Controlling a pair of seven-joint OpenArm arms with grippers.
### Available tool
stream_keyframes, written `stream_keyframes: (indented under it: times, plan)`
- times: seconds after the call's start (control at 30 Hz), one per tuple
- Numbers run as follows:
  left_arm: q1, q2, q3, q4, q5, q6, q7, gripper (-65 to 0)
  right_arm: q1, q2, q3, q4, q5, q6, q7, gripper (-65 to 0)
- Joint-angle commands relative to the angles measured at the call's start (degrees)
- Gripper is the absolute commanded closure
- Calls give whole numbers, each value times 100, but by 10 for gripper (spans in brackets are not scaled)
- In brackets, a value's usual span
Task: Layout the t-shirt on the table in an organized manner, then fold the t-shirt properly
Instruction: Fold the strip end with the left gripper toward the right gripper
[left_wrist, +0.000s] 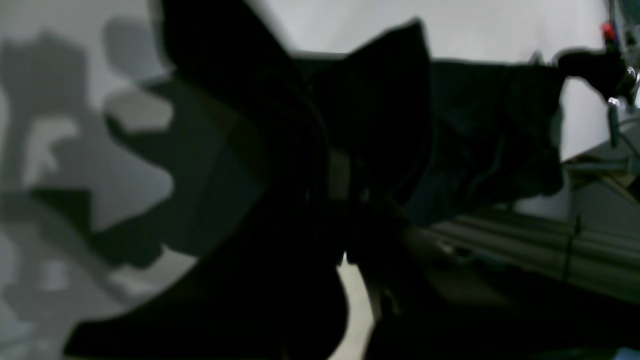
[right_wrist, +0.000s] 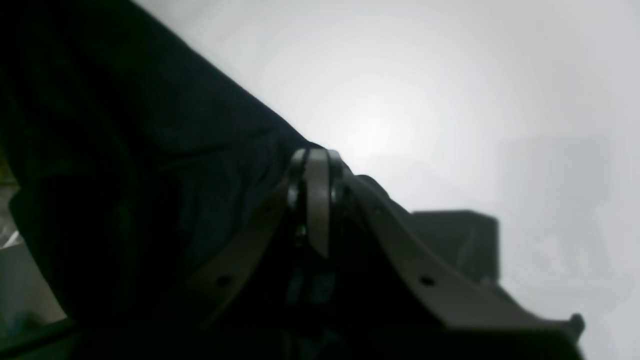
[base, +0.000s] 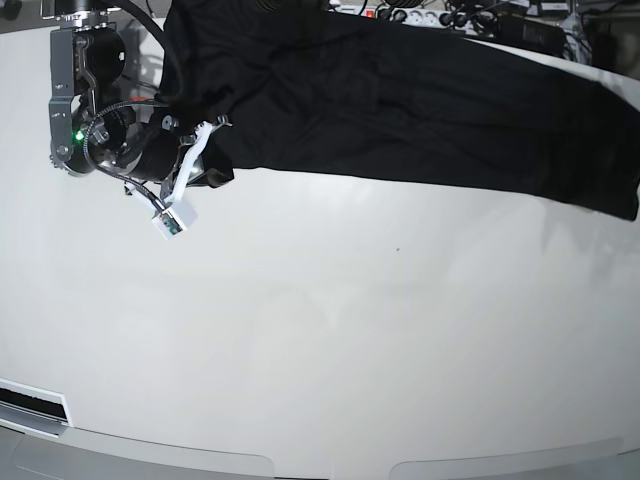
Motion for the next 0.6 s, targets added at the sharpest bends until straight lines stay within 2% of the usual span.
stream_keyframes:
  times: [0.0,0.23,0.43,0.57]
  plan:
    - [98,-37,-70,332,-141,-41,0,0,72,50,20,96,98,34,107,0]
    - [776,933,-59,2144,-141,-41,-81,0,74,-107,20,96,57,34,107,0]
    - [793,1530,-22,2173,-141,-41,-332,0,72,-221,20,96,13,34,105,0]
    - [789,1705,407,2168,-141,-41,-492,0,72,-236,20,96,20,34,107,0]
